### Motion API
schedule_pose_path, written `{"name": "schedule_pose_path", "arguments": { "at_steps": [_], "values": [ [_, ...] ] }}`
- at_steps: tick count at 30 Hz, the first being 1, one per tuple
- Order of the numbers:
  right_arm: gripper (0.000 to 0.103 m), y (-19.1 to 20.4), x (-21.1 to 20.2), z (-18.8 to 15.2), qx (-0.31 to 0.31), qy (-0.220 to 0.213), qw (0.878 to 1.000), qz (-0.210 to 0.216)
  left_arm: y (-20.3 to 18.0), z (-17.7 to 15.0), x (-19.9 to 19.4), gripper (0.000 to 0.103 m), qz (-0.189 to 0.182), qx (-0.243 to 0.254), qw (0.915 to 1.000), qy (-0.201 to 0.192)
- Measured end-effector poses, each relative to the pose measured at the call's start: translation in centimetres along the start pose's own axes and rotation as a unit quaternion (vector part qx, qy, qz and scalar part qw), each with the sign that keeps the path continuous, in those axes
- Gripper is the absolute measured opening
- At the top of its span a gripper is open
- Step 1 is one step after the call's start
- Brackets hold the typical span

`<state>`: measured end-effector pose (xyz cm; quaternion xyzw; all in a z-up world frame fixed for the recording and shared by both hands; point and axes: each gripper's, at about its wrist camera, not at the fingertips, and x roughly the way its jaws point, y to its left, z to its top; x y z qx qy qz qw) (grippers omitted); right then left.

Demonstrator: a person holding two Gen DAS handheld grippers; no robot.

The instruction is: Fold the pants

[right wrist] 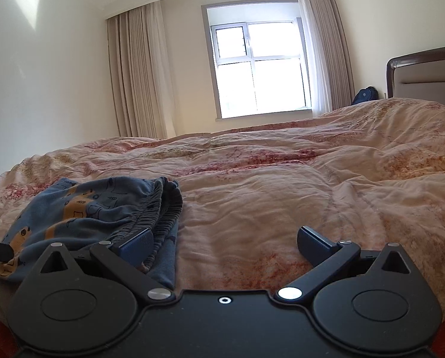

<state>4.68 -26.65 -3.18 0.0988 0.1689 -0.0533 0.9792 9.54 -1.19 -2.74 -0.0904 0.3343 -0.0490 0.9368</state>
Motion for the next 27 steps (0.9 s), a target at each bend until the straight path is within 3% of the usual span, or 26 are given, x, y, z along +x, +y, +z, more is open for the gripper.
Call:
{"name": "schedule_pose_path", "arguments": {
  "at_steps": [5, 15, 21, 27],
  "values": [
    [0.103, -0.3, -1.0, -0.7, 0.011, -0.001, 1.000, 0.027, 0.0, 0.0, -0.1, 0.102, -0.001, 0.001, 1.0000, 0.002],
    [0.103, -0.4, -1.8, -1.2, 0.021, 0.011, 0.991, 0.132, 0.4, -0.5, 0.1, 0.103, -0.017, 0.018, 0.9997, -0.007],
    [0.103, -1.1, 0.4, 0.1, 0.055, 0.026, 0.979, 0.196, 1.0, 0.5, 0.5, 0.103, -0.046, 0.050, 0.9976, -0.016],
    [0.103, -0.4, 3.5, 1.1, 0.049, 0.049, 0.967, 0.244, 1.0, 2.8, 2.3, 0.103, -0.066, 0.069, 0.9952, -0.020]
  ]
}}
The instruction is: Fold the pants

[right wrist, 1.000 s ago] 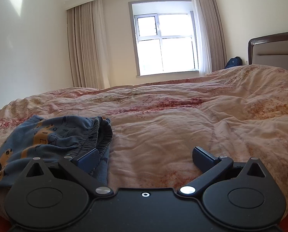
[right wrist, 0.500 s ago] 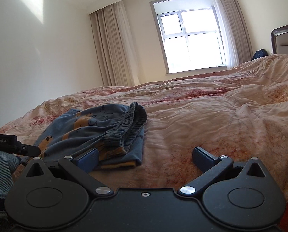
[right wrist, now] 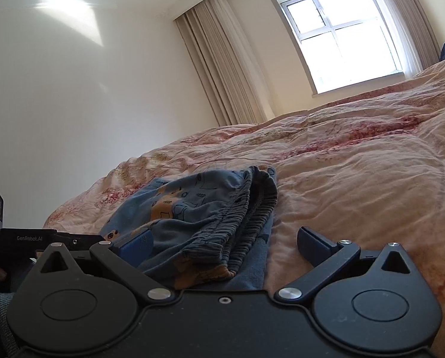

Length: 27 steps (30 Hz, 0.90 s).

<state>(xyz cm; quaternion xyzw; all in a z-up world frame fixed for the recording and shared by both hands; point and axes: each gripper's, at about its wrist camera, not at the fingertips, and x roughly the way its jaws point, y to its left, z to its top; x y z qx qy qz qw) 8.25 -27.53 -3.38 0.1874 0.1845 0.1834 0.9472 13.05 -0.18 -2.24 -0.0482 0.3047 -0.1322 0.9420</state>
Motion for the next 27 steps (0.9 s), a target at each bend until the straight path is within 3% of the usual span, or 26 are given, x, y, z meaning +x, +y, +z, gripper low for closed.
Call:
{"name": "schedule_pose_path", "arguments": {
  "at_steps": [6, 10, 14, 18, 27],
  "values": [
    [0.103, -0.9, 3.3, 2.0, 0.014, 0.047, 0.997, 0.065, 0.2, 2.0, 2.4, 0.103, -0.010, 0.005, 0.9999, 0.005],
    [0.103, -1.7, 4.6, 3.0, 0.046, 0.052, 0.994, 0.090, -0.4, 2.6, 3.4, 0.103, -0.021, 0.013, 0.9997, 0.009],
    [0.103, -1.9, 4.6, 2.4, 0.058, 0.036, 0.993, 0.093, -1.7, 2.9, 4.0, 0.103, -0.052, 0.018, 0.9983, 0.019],
    [0.103, -1.8, 4.4, 1.9, 0.047, 0.027, 0.994, 0.095, -1.8, 2.6, 4.2, 0.103, -0.058, 0.013, 0.9979, 0.024],
    [0.102, -2.1, 4.3, 2.1, 0.073, 0.019, 0.993, 0.092, 0.9, 3.2, 3.8, 0.103, -0.088, -0.060, 0.9935, 0.039]
  ]
}}
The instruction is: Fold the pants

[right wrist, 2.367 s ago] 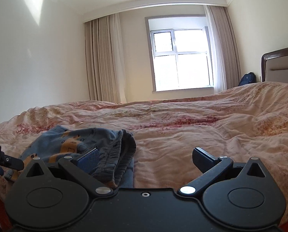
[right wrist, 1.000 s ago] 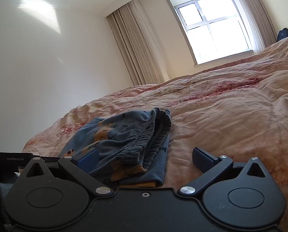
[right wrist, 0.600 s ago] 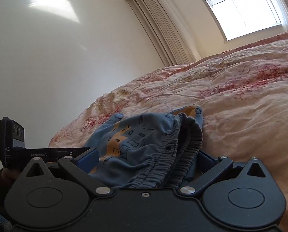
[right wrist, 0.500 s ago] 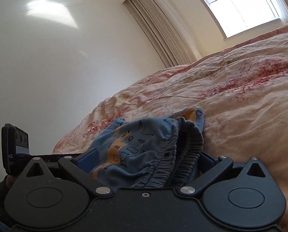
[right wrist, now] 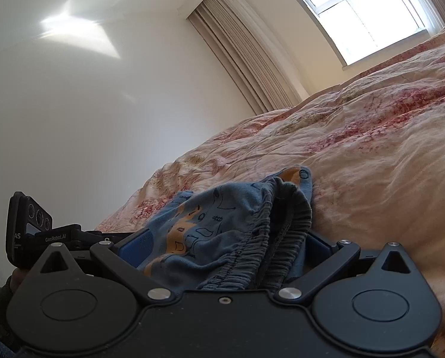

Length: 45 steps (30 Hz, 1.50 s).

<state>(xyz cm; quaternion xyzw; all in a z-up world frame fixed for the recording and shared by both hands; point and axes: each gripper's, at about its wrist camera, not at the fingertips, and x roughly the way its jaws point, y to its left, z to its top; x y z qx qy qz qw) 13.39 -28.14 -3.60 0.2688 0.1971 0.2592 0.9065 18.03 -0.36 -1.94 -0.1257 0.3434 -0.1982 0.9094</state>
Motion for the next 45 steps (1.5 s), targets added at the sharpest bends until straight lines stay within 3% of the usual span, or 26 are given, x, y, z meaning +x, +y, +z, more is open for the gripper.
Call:
{"name": "schedule_pose_path", "arguments": {
  "at_steps": [7, 9, 12, 19, 25, 28, 29, 33, 45],
  "values": [
    [0.100, 0.6, 0.0, -0.3, -0.001, -0.006, 1.000, -0.022, 0.1, 0.2, -0.2, 0.101, -0.011, -0.018, 0.9998, 0.004],
    [0.097, 0.5, -0.3, -0.4, 0.006, -0.010, 1.000, -0.025, 0.2, 0.2, -0.3, 0.096, -0.015, -0.024, 0.9996, 0.005],
    [0.088, 0.2, -0.8, -0.7, 0.017, -0.023, 0.999, -0.030, 0.3, 0.2, -0.5, 0.090, -0.006, -0.035, 0.9994, 0.006],
    [0.055, -0.6, -2.0, -1.4, 0.061, -0.052, 0.995, -0.053, 0.2, -0.1, -0.9, 0.081, 0.013, -0.046, 0.9988, 0.003],
    [0.049, -0.5, -2.8, -1.7, 0.075, -0.060, 0.993, -0.062, -0.5, -0.3, -1.1, 0.078, 0.017, -0.042, 0.9990, 0.005],
    [0.039, -0.5, -3.0, -1.8, 0.080, -0.062, 0.992, -0.071, -0.5, -0.3, -1.3, 0.063, 0.026, -0.042, 0.9988, 0.003],
    [0.035, -0.4, -2.9, -1.8, 0.083, -0.064, 0.992, -0.071, -0.4, -0.3, -1.4, 0.053, 0.029, -0.044, 0.9986, 0.001],
    [0.030, 0.5, -3.0, -2.1, 0.081, -0.075, 0.991, -0.077, 0.3, -0.6, -2.0, 0.034, 0.024, -0.058, 0.9979, -0.010],
    [0.022, 3.4, -4.2, -2.0, 0.017, -0.100, 0.991, -0.090, -1.1, -0.1, -2.7, 0.016, 0.035, -0.023, 0.9985, -0.037]
  ]
}}
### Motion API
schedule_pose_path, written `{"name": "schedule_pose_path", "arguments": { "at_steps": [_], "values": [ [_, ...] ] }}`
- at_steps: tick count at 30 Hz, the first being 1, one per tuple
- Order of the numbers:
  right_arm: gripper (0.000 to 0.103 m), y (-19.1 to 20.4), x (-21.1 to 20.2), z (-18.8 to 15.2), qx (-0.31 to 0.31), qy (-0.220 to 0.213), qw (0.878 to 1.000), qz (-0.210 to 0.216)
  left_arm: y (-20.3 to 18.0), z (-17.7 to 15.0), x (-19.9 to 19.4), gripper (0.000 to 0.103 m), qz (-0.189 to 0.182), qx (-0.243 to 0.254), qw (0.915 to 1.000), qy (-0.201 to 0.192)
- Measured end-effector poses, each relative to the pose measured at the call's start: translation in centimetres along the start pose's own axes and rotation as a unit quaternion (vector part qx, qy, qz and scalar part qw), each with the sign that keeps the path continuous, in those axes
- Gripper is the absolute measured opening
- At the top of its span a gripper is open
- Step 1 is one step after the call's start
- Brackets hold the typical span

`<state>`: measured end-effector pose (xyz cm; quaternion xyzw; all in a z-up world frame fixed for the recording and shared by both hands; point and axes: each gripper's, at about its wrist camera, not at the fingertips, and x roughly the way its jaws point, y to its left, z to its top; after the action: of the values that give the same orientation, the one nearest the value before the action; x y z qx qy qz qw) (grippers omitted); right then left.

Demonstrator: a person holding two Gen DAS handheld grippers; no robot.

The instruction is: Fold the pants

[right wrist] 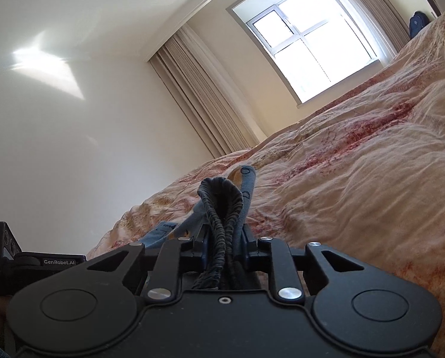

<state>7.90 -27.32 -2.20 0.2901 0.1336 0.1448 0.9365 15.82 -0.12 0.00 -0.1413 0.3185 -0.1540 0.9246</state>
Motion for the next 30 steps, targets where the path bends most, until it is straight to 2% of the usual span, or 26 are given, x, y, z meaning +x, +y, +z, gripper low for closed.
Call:
{"name": "schedule_pose_path", "arguments": {
  "at_steps": [7, 10, 15, 21, 26, 30],
  "values": [
    [0.021, 1.7, 1.6, 2.2, -0.045, -0.021, 0.998, 0.030, -1.9, 2.4, 0.1, 0.010, -0.016, 0.044, 0.9983, -0.035],
    [0.021, 2.4, 2.7, 3.1, -0.071, -0.026, 0.997, 0.033, -2.8, 3.2, 1.0, 0.009, -0.008, 0.063, 0.9971, -0.041],
    [0.020, 2.7, 3.6, 3.8, -0.089, -0.033, 0.995, 0.034, -2.6, 3.5, 1.2, 0.007, -0.008, 0.061, 0.9967, -0.053],
    [0.020, 2.9, 6.2, 5.7, -0.108, -0.052, 0.992, 0.040, -2.9, 6.4, 2.5, 0.007, -0.006, 0.076, 0.9936, -0.084],
    [0.020, 1.7, 9.6, 6.9, -0.082, -0.049, 0.995, 0.016, -2.5, 8.4, 5.6, 0.007, -0.002, 0.069, 0.9930, -0.096],
    [0.021, 0.7, 11.6, 6.4, -0.071, -0.032, 0.997, -0.014, -1.2, 8.1, 7.8, 0.007, 0.010, 0.052, 0.9951, -0.083]
  ]
}}
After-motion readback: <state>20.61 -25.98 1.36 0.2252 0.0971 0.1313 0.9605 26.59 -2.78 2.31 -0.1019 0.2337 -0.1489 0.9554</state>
